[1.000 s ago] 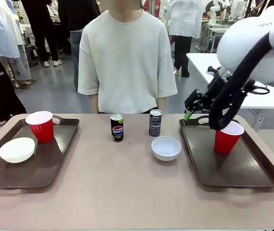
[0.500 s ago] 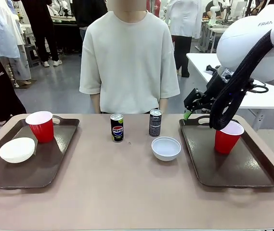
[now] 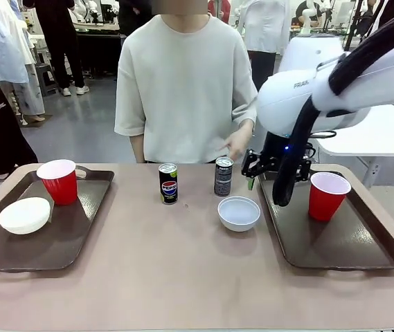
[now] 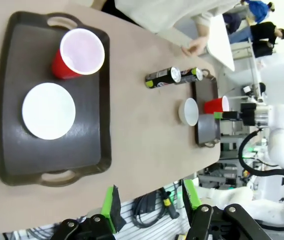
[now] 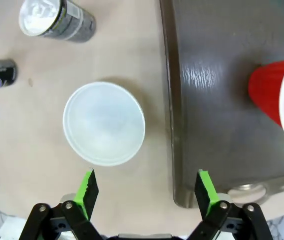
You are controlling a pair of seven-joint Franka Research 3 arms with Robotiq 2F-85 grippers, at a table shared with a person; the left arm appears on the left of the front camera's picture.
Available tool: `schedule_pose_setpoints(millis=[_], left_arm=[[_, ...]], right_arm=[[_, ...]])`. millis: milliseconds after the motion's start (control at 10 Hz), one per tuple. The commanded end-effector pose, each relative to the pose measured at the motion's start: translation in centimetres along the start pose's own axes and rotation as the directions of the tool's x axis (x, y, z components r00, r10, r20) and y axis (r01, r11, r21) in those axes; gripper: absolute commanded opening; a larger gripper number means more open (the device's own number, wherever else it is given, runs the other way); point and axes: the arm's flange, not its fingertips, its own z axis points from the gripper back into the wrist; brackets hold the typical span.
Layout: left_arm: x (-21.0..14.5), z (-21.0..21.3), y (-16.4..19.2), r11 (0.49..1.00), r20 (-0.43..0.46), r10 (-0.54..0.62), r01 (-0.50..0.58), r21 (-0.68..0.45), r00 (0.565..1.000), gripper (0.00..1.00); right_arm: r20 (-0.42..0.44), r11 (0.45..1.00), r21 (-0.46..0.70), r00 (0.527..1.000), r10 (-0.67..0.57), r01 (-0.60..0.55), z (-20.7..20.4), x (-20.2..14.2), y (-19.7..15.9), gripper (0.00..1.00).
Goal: Prepare tableware on both trays.
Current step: Pick up a Picnic Bowl from the table and place it on a Handle tray.
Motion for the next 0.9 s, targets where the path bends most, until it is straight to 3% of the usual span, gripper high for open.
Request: schedule_pose_setpoints(millis=[0, 100, 200, 500, 600, 700, 800], left_arm=[[0.3, -0.6, 0.2, 0.999, -0.016, 0.024, -0.024, -0.044, 1.000, 0.67], [0.0, 0.0, 0.0, 1.000, 0.000, 0.000, 0.000, 0.000, 1.000, 0.67], [0.0, 0.0, 0.0, 1.000, 0.000, 0.000, 0.000, 0.000, 1.000, 0.67], [0.0, 0.0, 0.0, 1.000, 0.000, 0.000, 0.000, 0.000, 1.000, 0.67], [0.0, 0.0, 0.0, 1.000, 0.000, 0.000, 0.000, 0.000, 1.000, 0.67], [0.0, 0.0, 0.0, 1.000, 0.000, 0.000, 0.000, 0.000, 1.000, 0.67], [0.0, 0.0, 0.0, 1.000, 0.000, 0.000, 0.000, 0.000, 1.000, 0.67]], right_arm=[[0.019, 0.997, -0.067, 0.999, -0.035, 0.037, -1.1, 2.7, 1.9, 1.00], [0.077, 1.000, -0.003, 0.997, 0.004, -0.003, -1.0, 3.2, 2.2, 1.00], [0.000, 1.000, -0.026, 1.000, -0.009, 0.009, -0.8, 1.2, 0.6, 1.00], [0.006, 0.999, -0.044, 1.000, 0.001, -0.001, -2.3, 2.7, 0.5, 1.00], [-0.029, 1.000, -0.026, 1.000, 0.000, -0.001, -2.7, 0.4, 0.0, 1.00], [-0.017, 0.994, -0.078, 0.997, 0.073, -0.074, -1.5, -5.3, -1.5, 1.00], [0.065, 0.992, -0.090, 0.993, 0.099, -0.093, 1.0, -9.7, -3.0, 1.00]])
